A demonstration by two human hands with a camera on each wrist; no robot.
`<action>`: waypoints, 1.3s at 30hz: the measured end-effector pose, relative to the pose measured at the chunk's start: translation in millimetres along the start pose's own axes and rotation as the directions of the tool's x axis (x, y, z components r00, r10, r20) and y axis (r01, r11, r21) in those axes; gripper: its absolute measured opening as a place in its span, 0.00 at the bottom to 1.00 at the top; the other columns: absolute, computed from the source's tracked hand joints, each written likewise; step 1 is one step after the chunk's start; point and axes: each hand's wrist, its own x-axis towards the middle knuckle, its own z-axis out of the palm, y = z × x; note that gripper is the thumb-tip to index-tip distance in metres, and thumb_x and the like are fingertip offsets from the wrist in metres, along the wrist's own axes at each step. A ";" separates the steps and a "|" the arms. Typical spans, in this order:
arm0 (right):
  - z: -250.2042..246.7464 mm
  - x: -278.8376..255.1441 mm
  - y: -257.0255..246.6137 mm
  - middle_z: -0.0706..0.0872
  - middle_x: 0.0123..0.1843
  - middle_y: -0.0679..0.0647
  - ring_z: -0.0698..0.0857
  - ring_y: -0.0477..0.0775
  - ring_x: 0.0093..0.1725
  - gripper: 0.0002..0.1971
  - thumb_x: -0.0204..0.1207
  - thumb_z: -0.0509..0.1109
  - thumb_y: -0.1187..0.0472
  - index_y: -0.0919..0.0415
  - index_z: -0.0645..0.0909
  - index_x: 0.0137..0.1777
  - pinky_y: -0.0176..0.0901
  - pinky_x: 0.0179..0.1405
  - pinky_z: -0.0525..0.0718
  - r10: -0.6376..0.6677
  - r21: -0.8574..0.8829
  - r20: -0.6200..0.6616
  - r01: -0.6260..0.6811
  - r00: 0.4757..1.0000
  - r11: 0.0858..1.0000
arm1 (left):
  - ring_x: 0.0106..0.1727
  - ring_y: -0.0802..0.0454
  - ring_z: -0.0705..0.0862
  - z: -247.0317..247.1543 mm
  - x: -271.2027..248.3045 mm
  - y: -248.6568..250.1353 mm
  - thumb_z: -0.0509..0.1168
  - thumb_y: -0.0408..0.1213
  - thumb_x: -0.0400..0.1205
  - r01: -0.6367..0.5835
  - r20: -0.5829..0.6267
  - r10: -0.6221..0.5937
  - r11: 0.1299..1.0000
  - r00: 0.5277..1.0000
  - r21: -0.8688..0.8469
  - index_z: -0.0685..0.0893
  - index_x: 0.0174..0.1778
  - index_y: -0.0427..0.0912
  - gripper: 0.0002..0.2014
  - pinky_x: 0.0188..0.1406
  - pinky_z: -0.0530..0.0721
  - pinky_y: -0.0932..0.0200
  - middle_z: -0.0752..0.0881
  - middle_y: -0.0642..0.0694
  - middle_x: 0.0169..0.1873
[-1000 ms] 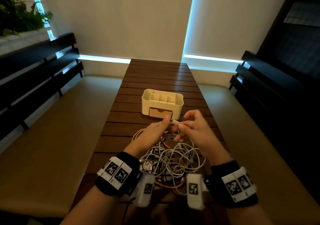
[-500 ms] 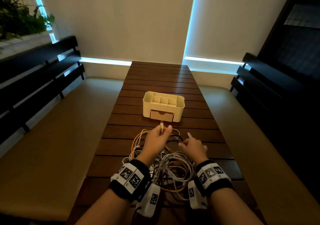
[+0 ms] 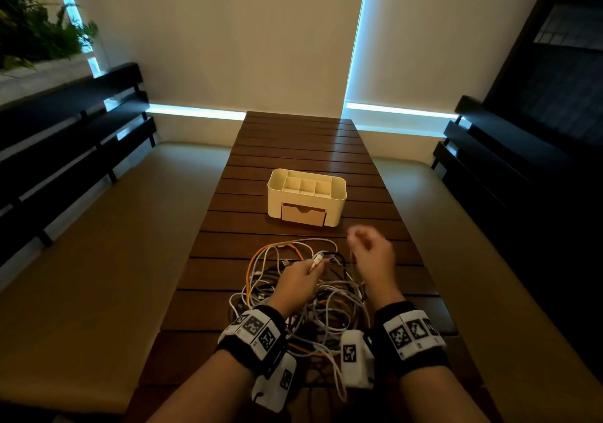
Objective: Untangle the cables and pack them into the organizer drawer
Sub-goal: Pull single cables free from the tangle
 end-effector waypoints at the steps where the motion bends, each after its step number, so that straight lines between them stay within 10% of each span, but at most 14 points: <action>1: -7.5 -0.6 -14.6 0.84 0.55 0.50 0.81 0.49 0.55 0.07 0.80 0.64 0.60 0.49 0.80 0.54 0.51 0.59 0.82 -0.075 0.223 -0.136 0.105 0.988 0.969 | 0.46 0.41 0.83 -0.1 1.0 -1.6 0.53 0.47 0.88 0.011 0.014 -0.011 1.000 1.000 0.010 0.82 0.53 0.47 0.14 0.43 0.77 0.51 0.87 0.35 0.48; 5: -38.3 3.1 -67.3 0.78 0.37 0.47 0.78 0.42 0.37 0.10 0.85 0.56 0.60 0.43 0.76 0.51 0.34 0.38 0.80 -0.220 0.520 -0.364 0.393 0.905 0.758 | 0.52 0.41 0.85 1.6 0.0 -6.9 0.53 0.46 0.88 0.017 0.022 -0.016 0.999 1.000 -0.051 0.85 0.59 0.49 0.16 0.53 0.81 0.45 0.88 0.39 0.51; 10: -11.8 -0.7 -48.0 0.75 0.49 0.44 0.74 0.39 0.44 0.16 0.84 0.56 0.58 0.48 0.75 0.70 0.30 0.40 0.75 -0.115 0.241 0.113 0.085 0.987 0.967 | 0.36 0.52 0.80 -1.8 -1.9 10.9 0.51 0.50 0.87 -0.115 -0.184 0.052 0.928 0.982 -0.354 0.84 0.63 0.50 0.19 0.38 0.80 0.52 0.80 0.49 0.35; 14: 15.3 -20.7 -27.3 0.82 0.52 0.47 0.81 0.45 0.50 0.20 0.84 0.57 0.66 0.50 0.72 0.73 0.36 0.45 0.85 -0.045 0.317 0.287 -0.050 0.957 0.947 | 0.42 0.57 0.82 -3.6 -5.4 35.5 0.46 0.49 0.88 -0.131 -0.114 0.081 0.825 0.990 -0.550 0.77 0.66 0.54 0.18 0.42 0.87 0.55 0.84 0.52 0.43; 16: 18.0 -21.9 -23.8 0.85 0.57 0.50 0.84 0.49 0.56 0.19 0.82 0.60 0.66 0.46 0.70 0.68 0.47 0.55 0.86 -0.066 0.297 0.217 -0.002 0.974 0.955 | 0.49 0.53 0.85 -4.0 -6.1 37.1 0.45 0.48 0.89 -0.065 -0.041 0.050 0.760 0.998 -0.647 0.78 0.63 0.55 0.17 0.46 0.86 0.57 0.86 0.47 0.50; 20: 10.6 -17.6 -24.7 0.87 0.43 0.51 0.88 0.50 0.42 0.11 0.80 0.65 0.64 0.56 0.66 0.56 0.44 0.40 0.89 -0.135 0.188 0.234 0.092 0.963 0.978 | 0.54 0.43 0.80 -5.5 -7.5 34.7 0.49 0.55 0.86 0.010 0.029 0.014 0.700 0.999 -0.714 0.81 0.64 0.54 0.20 0.55 0.77 0.44 0.83 0.40 0.54; 26: -0.3 -12.9 -21.6 0.89 0.46 0.56 0.88 0.60 0.32 0.08 0.78 0.68 0.64 0.59 0.70 0.41 0.48 0.26 0.87 -0.172 0.191 0.340 0.111 0.924 0.975 | 0.29 0.57 0.77 -12.5 -3.2 38.2 0.51 0.43 0.89 0.038 0.064 0.020 0.621 0.998 -0.783 0.81 0.56 0.44 0.14 0.34 0.72 0.58 0.84 0.54 0.29; 29: -1.6 -13.2 -19.8 0.88 0.52 0.47 0.90 0.55 0.37 0.08 0.77 0.69 0.65 0.59 0.73 0.38 0.44 0.26 0.87 -0.185 0.184 0.317 0.130 0.930 0.974 | 0.28 0.59 0.78 -11.1 -6.4 39.9 0.51 0.43 0.89 0.039 0.064 0.020 0.601 0.998 -0.798 0.81 0.63 0.44 0.16 0.35 0.73 0.58 0.85 0.53 0.33; 34: -5.2 -12.9 -13.9 0.83 0.27 0.52 0.81 0.48 0.24 0.10 0.81 0.65 0.59 0.58 0.82 0.38 0.38 0.31 0.81 -0.148 0.059 0.558 0.138 0.817 0.989 | 0.49 0.49 0.85 -20.9 -7.7 47.9 0.47 0.47 0.89 -0.060 -0.073 -0.013 0.433 0.997 -0.899 0.76 0.61 0.40 0.18 0.52 0.80 0.47 0.87 0.43 0.48; 37: -21.5 -4.9 8.5 0.80 0.27 0.49 0.79 0.44 0.28 0.14 0.81 0.65 0.57 0.54 0.81 0.32 0.37 0.38 0.78 -0.025 -0.104 0.689 0.133 0.724 0.986 | 0.25 0.57 0.76 -55.0 -6.2 49.0 0.47 0.49 0.88 -0.203 -0.217 -0.074 0.164 0.973 -0.965 0.74 0.41 0.45 0.17 0.28 0.78 0.62 0.76 0.52 0.23; 39: -36.6 4.0 23.0 0.82 0.31 0.50 0.80 0.44 0.31 0.10 0.81 0.65 0.58 0.57 0.82 0.38 0.36 0.38 0.79 0.045 -0.159 0.714 0.100 0.699 0.982 | 0.19 0.59 0.64 -76.0 -5.2 42.6 0.48 0.49 0.88 -0.245 -0.269 -0.094 0.210 0.958 -0.946 0.74 0.39 0.46 0.17 0.17 0.63 0.66 0.69 0.54 0.20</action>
